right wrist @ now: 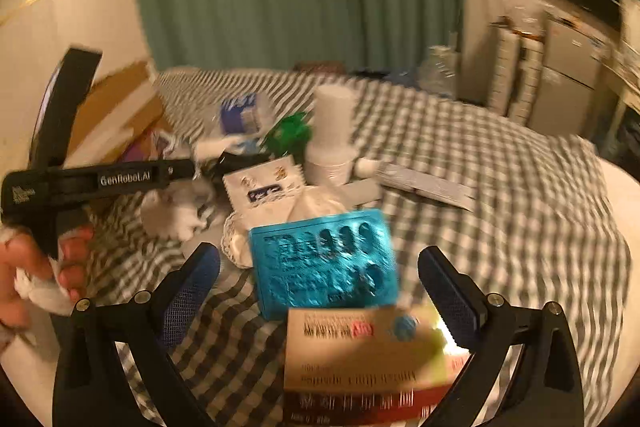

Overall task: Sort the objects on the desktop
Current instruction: 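Grasp the floral tissue pack with left tool while right grasps blue blister pack, then carry tissue pack and blister pack to the cardboard box and release both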

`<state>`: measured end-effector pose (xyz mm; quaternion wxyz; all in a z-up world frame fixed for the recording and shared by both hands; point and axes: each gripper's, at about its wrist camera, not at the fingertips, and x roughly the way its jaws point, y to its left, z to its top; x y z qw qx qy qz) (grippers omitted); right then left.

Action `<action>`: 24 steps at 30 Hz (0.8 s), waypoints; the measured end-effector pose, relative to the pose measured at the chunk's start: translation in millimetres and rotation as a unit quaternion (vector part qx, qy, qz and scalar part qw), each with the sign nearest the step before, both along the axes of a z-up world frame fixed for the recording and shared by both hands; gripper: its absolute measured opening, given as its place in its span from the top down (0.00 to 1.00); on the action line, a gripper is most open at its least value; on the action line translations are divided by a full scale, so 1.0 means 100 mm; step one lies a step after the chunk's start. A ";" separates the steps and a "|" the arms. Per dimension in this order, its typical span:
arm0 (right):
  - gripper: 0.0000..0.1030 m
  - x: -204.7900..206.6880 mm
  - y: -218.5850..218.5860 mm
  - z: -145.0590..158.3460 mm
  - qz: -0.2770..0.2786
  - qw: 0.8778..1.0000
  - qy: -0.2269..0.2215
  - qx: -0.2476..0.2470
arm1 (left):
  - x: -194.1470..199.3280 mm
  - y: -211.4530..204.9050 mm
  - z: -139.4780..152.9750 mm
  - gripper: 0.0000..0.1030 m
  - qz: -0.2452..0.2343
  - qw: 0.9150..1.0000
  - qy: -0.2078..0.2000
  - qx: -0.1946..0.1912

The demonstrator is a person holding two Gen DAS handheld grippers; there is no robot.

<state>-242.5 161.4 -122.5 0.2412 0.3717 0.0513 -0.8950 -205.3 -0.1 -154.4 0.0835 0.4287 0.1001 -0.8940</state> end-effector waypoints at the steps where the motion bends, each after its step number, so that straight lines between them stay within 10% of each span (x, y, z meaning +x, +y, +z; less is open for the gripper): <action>1: 0.03 -0.07 -0.04 -0.04 0.005 1.000 -0.009 0.013 | 0.00 0.02 0.00 0.44 -0.007 1.000 -0.001 -0.001; 7: 0.03 -0.38 -0.25 -0.31 0.043 0.993 -0.080 0.071 | 0.00 0.11 0.03 0.63 -0.032 0.999 0.006 -0.009; 13: 0.03 -0.31 -0.50 -0.49 0.056 0.987 -0.056 0.137 | 0.04 0.10 0.05 0.76 -0.040 0.999 0.013 0.000; 24: 0.04 -0.06 -0.39 -0.14 0.029 0.994 -0.032 0.097 | 0.22 -0.05 0.28 0.80 -0.035 0.998 0.043 0.027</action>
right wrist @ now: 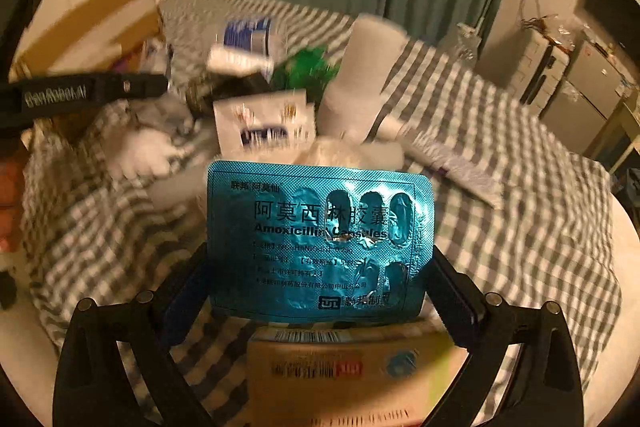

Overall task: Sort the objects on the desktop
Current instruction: 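Carry tissue pack and blister pack to the cardboard box and release both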

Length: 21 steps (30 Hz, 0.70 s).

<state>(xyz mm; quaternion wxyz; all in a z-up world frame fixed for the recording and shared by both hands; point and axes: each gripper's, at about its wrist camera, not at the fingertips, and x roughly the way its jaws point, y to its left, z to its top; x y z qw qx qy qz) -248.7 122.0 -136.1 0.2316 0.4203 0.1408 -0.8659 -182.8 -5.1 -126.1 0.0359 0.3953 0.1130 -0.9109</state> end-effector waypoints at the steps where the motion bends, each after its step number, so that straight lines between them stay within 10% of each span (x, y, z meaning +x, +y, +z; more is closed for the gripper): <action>1: 0.04 0.04 0.03 0.08 -0.008 1.000 0.005 -0.010 | 0.01 -0.01 0.04 0.80 0.001 1.000 0.005 0.000; 21: 0.04 1.00 0.11 0.96 -0.087 0.995 0.042 -0.024 | 0.65 -0.16 0.88 0.80 0.008 0.999 0.040 -0.018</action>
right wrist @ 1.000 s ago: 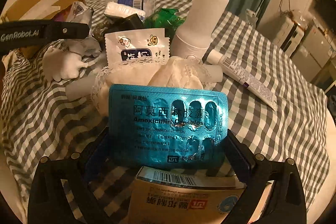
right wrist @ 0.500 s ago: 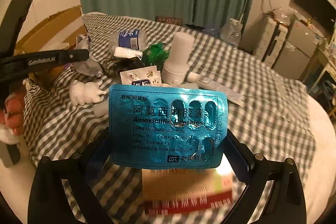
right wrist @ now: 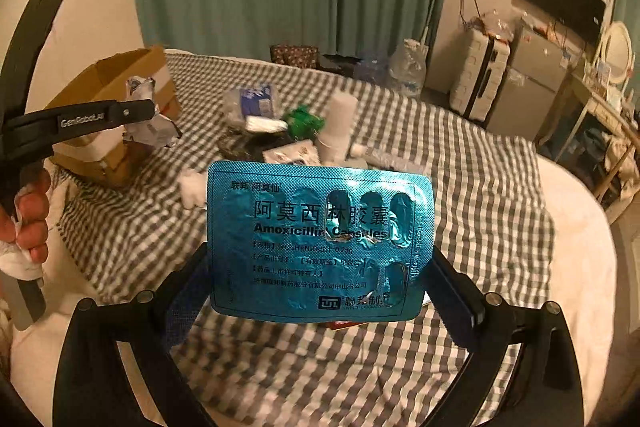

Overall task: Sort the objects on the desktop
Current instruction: 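Carry tissue pack and blister pack to the cardboard box and release both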

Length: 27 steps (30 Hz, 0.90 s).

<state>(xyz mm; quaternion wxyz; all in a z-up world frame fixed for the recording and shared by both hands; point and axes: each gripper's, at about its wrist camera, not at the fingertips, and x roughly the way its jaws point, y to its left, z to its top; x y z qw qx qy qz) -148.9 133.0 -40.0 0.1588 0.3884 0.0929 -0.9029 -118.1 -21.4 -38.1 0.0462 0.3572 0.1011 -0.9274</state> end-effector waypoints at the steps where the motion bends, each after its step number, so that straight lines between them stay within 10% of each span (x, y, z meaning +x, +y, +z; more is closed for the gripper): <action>1: 0.04 0.06 -0.05 0.08 0.002 1.000 0.008 0.006 | 0.04 -0.03 0.04 0.80 0.000 1.000 0.004 0.000; 27: 0.04 0.21 -1.65 1.05 0.124 0.990 0.065 0.015 | 0.45 -1.51 0.82 0.80 0.051 0.994 0.095 -0.007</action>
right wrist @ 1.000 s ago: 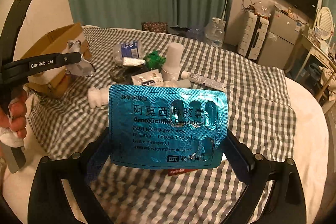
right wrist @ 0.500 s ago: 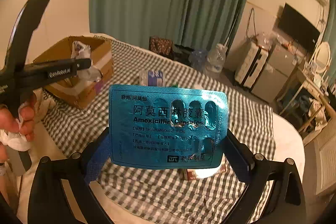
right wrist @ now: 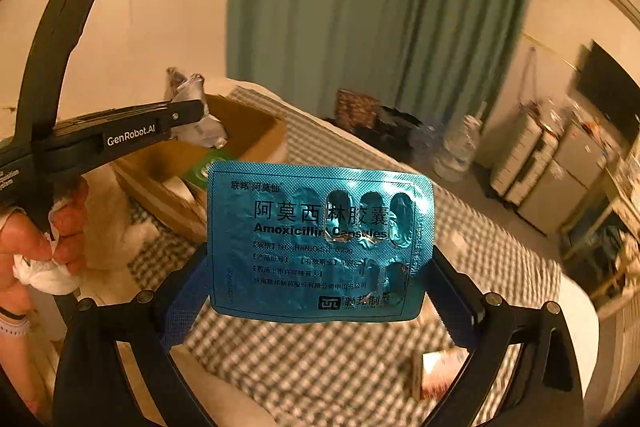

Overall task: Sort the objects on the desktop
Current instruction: 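Carry tissue pack and blister pack to the cardboard box and release both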

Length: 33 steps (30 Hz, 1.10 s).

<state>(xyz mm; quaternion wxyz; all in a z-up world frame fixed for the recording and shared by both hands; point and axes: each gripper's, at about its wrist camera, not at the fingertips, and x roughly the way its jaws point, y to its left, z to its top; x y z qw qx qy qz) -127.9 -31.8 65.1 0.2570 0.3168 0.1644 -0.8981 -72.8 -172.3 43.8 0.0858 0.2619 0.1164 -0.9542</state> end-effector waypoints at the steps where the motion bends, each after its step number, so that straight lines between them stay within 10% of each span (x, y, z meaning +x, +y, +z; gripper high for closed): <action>1: 0.04 -0.03 -0.09 0.02 0.008 1.000 0.001 -0.002 | -0.01 -0.07 0.01 0.80 0.001 1.000 0.000 -0.002; 18: 0.04 -0.70 -1.70 -0.43 0.113 0.992 -0.061 0.009 | -0.31 -1.31 -0.72 0.79 0.058 0.996 -0.067 -0.010; 21: 0.04 -0.82 -1.84 -0.53 0.112 0.990 -0.086 -0.010 | -0.30 -1.34 -0.81 0.56 0.058 0.995 -0.077 -0.003; 23: 0.04 -0.90 -1.88 -0.53 0.110 0.988 -0.105 -0.038 | -0.27 -1.34 -0.84 0.15 0.083 0.993 -0.082 -0.012; 33: 0.02 -1.11 -1.36 -0.28 0.011 0.978 -0.138 -0.155 | 0.02 -1.07 -0.68 0.07 0.085 0.993 -0.074 -0.034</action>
